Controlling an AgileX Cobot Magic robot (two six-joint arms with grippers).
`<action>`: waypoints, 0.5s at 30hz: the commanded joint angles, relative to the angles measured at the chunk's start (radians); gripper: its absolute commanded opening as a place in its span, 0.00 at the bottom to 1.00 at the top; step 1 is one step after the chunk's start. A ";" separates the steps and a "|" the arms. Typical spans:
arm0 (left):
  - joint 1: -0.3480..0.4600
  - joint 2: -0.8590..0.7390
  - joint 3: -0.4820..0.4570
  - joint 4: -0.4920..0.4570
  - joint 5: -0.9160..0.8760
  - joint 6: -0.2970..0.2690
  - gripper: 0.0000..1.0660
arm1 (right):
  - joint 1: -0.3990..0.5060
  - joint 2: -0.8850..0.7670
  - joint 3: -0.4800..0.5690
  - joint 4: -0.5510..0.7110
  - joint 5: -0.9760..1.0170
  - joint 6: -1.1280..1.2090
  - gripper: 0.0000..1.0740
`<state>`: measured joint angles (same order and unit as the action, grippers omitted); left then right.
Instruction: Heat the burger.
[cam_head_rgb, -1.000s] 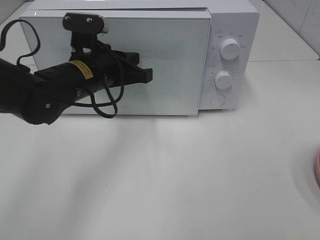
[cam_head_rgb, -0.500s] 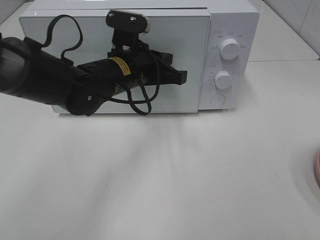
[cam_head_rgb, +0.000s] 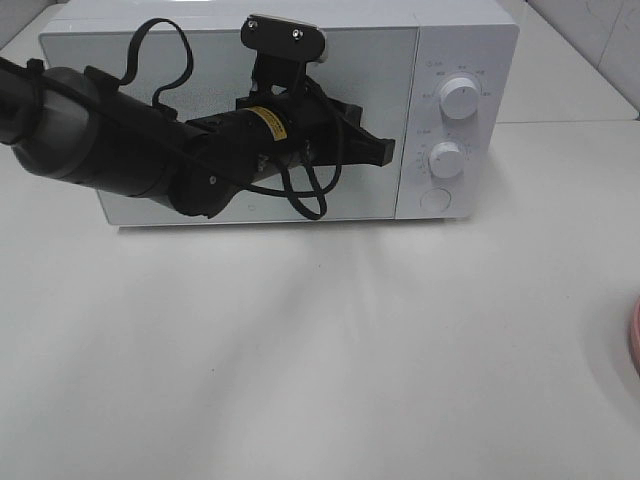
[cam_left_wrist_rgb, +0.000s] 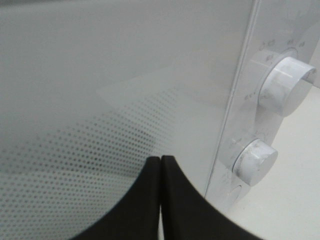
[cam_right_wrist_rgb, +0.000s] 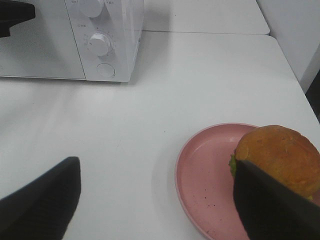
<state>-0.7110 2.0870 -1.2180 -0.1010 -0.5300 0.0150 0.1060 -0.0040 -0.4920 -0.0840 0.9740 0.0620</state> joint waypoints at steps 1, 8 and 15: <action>-0.008 -0.040 -0.028 -0.112 0.060 0.001 0.00 | -0.005 -0.035 0.002 0.002 -0.012 -0.012 0.71; -0.074 -0.092 -0.028 -0.077 0.283 0.001 0.25 | -0.005 -0.035 0.002 0.002 -0.012 -0.012 0.71; -0.120 -0.143 -0.028 -0.075 0.530 0.000 0.95 | -0.005 -0.035 0.002 0.002 -0.012 -0.012 0.71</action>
<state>-0.8210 1.9710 -1.2380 -0.1760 -0.0650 0.0170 0.1060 -0.0040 -0.4920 -0.0840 0.9740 0.0620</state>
